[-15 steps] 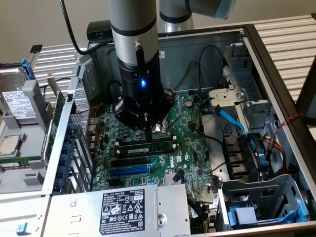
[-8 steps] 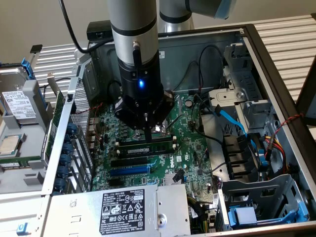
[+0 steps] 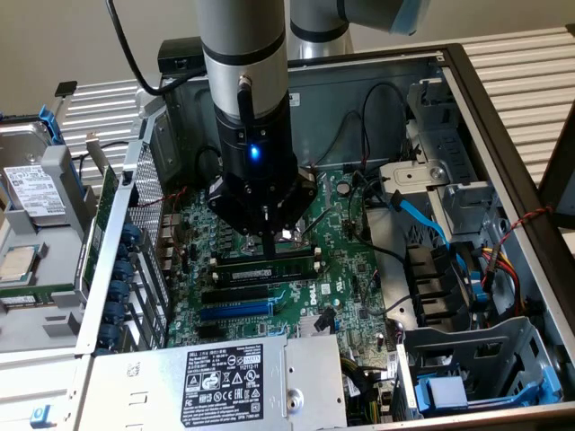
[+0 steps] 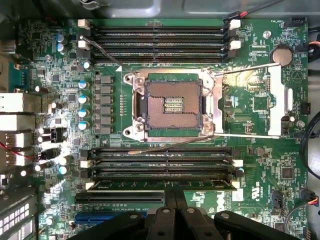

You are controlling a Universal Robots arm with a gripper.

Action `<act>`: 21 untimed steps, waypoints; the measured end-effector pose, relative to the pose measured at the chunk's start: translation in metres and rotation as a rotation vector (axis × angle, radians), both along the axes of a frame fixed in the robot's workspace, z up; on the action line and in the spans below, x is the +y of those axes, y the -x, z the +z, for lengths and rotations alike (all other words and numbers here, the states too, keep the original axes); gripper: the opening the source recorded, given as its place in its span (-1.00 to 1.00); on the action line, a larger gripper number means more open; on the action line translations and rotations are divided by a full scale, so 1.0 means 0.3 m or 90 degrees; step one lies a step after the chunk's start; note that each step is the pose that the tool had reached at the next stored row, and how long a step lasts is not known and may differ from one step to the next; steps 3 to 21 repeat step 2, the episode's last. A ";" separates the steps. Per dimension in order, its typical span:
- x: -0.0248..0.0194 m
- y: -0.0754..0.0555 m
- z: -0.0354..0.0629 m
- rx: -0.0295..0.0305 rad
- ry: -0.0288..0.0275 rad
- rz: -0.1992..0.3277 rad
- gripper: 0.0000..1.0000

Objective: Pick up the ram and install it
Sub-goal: 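Press down the ram until it locks into place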

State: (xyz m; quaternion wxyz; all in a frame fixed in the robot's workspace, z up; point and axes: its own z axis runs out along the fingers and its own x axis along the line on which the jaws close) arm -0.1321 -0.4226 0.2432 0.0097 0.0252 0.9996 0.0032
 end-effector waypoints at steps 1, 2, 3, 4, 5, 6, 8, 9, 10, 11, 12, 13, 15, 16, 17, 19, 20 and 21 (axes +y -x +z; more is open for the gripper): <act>0.000 0.000 0.000 0.0000 0.0000 0.000 -0.79; 0.000 0.000 0.000 0.0000 0.0000 0.000 -0.79; 0.000 0.000 0.000 0.0000 0.0000 0.000 -0.79; 0.000 0.000 0.000 0.0000 0.0000 0.000 -0.79; 0.000 0.000 0.000 0.0000 0.0000 0.000 -0.79; 0.000 0.000 0.000 0.0000 0.0000 0.000 -0.79; 0.000 0.000 0.000 0.0000 0.0000 0.000 -0.79; 0.000 0.000 0.000 0.0000 0.0000 0.000 -0.79; 0.000 0.000 0.000 0.0000 0.0000 0.000 -0.79; 0.000 0.000 0.000 0.0000 0.0000 0.000 -0.79; 0.000 0.000 0.000 0.0000 0.0000 0.000 -0.79; 0.000 0.000 0.000 0.0000 0.0000 0.000 -0.79; 0.000 0.000 0.000 0.0000 0.0000 0.000 -0.79; 0.000 0.000 0.000 0.0000 0.0000 0.000 -0.79; 0.000 0.000 0.000 0.0000 0.0000 0.000 -0.79; 0.000 0.000 0.000 0.0000 0.0000 0.000 -0.79; 0.000 0.000 0.000 0.0000 0.0000 0.000 -0.79; 0.000 0.000 0.000 0.0000 0.0000 0.000 -0.79</act>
